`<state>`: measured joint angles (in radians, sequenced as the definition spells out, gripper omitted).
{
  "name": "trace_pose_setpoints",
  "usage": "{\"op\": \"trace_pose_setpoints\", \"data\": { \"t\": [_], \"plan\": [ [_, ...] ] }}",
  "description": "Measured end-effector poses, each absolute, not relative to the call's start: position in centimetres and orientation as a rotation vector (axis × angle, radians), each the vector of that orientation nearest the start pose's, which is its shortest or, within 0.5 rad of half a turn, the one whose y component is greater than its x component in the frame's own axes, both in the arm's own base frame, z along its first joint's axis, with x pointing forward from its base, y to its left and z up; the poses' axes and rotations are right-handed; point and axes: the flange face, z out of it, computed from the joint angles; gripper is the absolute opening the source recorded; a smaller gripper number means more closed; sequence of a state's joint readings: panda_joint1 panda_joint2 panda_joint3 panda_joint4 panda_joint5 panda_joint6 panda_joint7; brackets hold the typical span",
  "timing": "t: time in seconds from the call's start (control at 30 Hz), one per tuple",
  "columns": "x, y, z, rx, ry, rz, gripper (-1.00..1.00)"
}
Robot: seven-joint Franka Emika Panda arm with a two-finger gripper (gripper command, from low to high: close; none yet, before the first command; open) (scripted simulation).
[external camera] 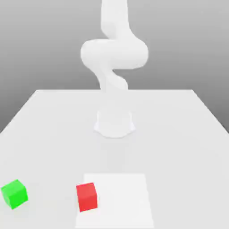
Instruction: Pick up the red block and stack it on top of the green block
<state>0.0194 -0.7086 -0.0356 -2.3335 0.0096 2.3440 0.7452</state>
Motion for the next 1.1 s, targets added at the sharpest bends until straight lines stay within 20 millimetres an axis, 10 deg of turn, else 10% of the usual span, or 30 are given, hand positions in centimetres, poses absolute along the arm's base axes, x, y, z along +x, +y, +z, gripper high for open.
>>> {"op": "trace_pose_setpoints", "data": {
  "t": [0.37, 0.73, 0.9, 0.93, 1.1],
  "plan": [
    [46.5, -4.4, 43.6, -2.792, 0.91, -0.485, 0.0],
    [42.9, -7.6, 22.0, -3.028, 0.794, -0.034, 0.0],
    [42.4, -7.7, 16.0, -3.044, 0.779, -0.003, 0.0],
    [42.3, -7.7, 15.0, -3.044, 0.779, -0.002, -1.0],
    [42.3, -7.7, 15.0, -3.044, 0.78, 0.001, -1.0]
  ]
}}
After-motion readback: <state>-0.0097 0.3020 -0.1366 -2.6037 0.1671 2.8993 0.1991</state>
